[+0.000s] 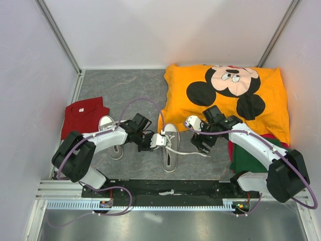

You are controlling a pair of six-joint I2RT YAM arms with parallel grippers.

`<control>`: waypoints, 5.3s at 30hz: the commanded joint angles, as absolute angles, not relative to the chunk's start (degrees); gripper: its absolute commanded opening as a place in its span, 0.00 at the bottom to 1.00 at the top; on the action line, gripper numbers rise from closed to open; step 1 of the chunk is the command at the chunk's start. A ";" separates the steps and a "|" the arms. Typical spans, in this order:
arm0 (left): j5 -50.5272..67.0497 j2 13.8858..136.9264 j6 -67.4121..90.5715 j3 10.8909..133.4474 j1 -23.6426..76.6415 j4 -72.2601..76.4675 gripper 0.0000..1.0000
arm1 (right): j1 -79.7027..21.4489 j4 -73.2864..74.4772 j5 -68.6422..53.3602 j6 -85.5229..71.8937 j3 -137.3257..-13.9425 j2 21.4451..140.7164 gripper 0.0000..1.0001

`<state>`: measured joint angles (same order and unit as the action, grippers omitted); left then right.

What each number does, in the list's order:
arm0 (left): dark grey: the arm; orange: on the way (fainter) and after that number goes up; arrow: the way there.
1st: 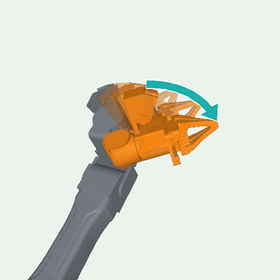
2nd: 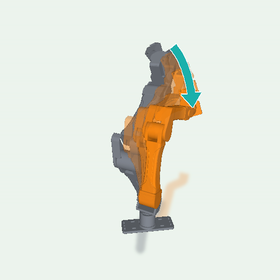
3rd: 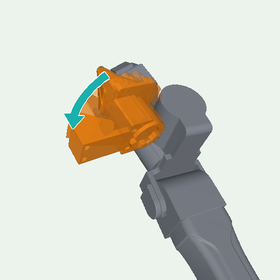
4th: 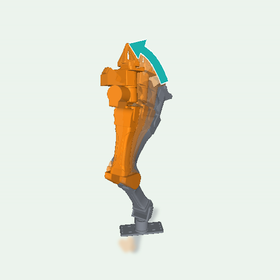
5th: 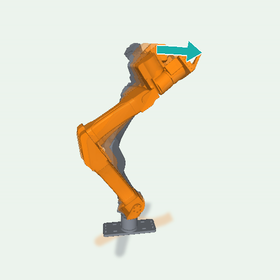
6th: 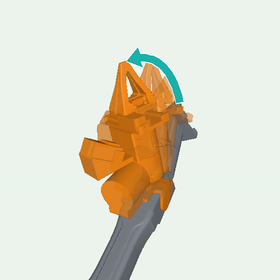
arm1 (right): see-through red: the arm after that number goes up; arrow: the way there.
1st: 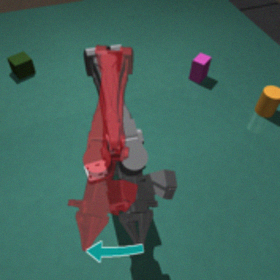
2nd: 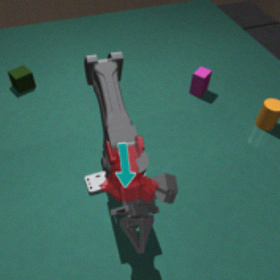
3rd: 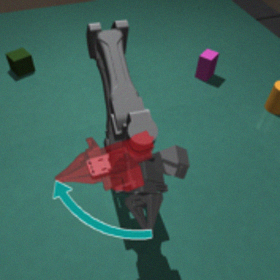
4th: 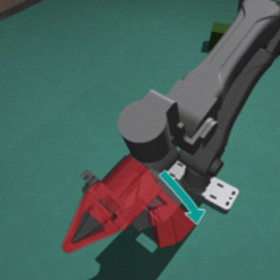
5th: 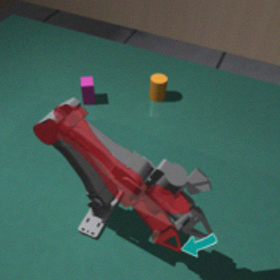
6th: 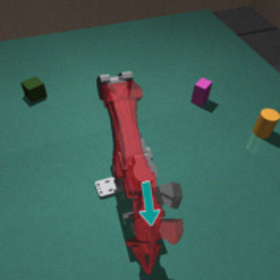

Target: Tie the shoes

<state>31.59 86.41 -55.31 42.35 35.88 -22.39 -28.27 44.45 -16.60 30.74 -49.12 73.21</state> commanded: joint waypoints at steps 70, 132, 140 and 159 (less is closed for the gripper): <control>51.51 59.15 -28.47 17.93 36.83 26.63 0.02 | -46.41 26.69 -30.41 12.39 -84.55 103.71 0.53; 51.85 65.21 -29.97 20.13 36.65 31.12 0.02 | -41.04 27.16 -48.69 6.94 -64.51 91.14 0.19; 49.67 61.88 -39.37 23.28 34.99 16.54 0.38 | -41.13 27.33 -46.50 7.82 -63.29 88.86 0.00; 49.84 91.04 -100.54 52.55 16.08 -40.43 0.63 | -41.05 28.04 -42.63 7.12 -63.19 88.95 0.00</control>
